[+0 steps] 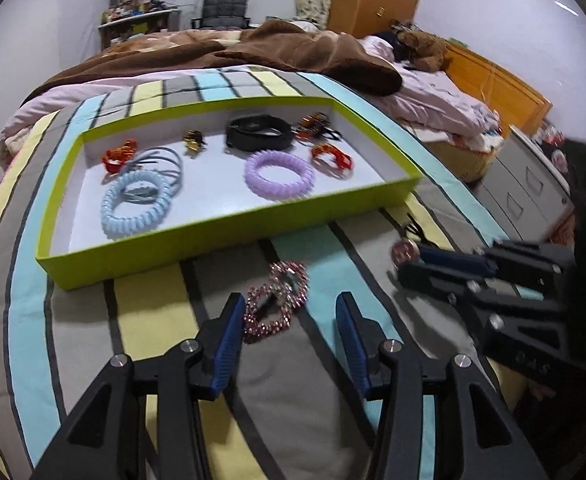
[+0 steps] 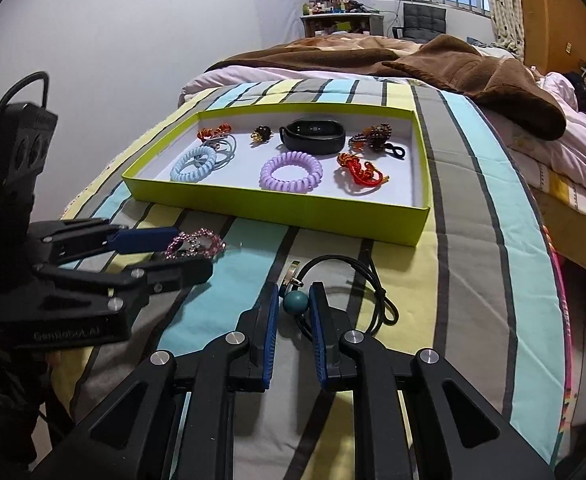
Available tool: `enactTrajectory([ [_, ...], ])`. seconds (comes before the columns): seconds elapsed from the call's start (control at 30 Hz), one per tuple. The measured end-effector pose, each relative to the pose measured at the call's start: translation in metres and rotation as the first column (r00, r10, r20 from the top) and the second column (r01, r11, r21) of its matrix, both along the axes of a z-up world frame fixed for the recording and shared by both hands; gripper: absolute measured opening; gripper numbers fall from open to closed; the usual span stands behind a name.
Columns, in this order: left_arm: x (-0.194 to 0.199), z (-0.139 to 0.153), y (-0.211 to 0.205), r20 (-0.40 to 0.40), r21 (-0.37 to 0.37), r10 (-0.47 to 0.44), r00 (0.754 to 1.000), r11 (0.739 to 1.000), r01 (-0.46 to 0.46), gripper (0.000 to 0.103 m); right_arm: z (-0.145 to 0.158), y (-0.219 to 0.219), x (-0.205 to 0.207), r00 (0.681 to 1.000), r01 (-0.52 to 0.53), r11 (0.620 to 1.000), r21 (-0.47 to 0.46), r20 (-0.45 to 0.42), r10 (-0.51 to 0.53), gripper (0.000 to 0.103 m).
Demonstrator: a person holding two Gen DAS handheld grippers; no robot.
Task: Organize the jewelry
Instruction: 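Grasp the pink beaded bracelet with the left gripper while the right holds the cord, then carry the pink bracelet and black cord into the green box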
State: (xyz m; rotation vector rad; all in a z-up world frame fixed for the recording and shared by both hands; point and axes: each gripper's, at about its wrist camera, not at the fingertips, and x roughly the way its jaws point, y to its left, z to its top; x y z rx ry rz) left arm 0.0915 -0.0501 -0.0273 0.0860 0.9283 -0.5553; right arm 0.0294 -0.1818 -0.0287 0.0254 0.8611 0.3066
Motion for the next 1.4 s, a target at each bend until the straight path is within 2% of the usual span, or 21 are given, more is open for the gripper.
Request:
enactTrajectory([
  [0.3, 0.004, -0.001, -0.009, 0.066, 0.120, 0.023, 0.998, 0.992, -0.031, 0.049, -0.001, -0.005, -0.001, 1.000, 0.009, 1.000, 0.003, -0.003, -0.009, 0.016],
  [0.5, 0.006, -0.003, -0.014, 0.079, 0.143, 0.009, 0.997, 0.990, -0.021, 0.049, -0.001, -0.005, -0.001, 1.000, 0.008, 1.000, 0.009, -0.002, -0.008, 0.016],
  [0.63, 0.004, -0.002, -0.013, 0.076, 0.129, 0.012, 0.997, 0.991, -0.022, 0.040, -0.001, -0.006, -0.002, 1.000, 0.009, 1.000, 0.013, -0.001, -0.009, 0.016],
  [0.8, 0.003, -0.001, -0.012, 0.074, 0.129, 0.018, 0.997, 0.991, -0.028, 0.022, 0.000, -0.007, -0.003, 1.000, 0.010, 1.000, 0.015, 0.002, -0.010, 0.016],
  [1.07, 0.001, 0.001, -0.004, 0.062, 0.083, 0.050, 0.997, 0.995, -0.055, 0.015, 0.002, -0.007, -0.004, 1.000, 0.010, 1.000, 0.017, 0.005, -0.010, 0.016],
  [1.33, 0.001, 0.002, 0.006, 0.052, 0.022, 0.094, 0.994, 0.995, -0.095, 0.014, 0.003, -0.007, -0.005, 1.000, 0.007, 1.000, 0.021, 0.008, -0.007, 0.016],
  [1.4, 0.002, 0.004, 0.010, 0.049, -0.004, 0.106, 0.993, 0.994, -0.106, 0.011, 0.005, -0.008, -0.004, 1.000, 0.010, 1.000, 0.025, 0.010, -0.010, 0.016],
])
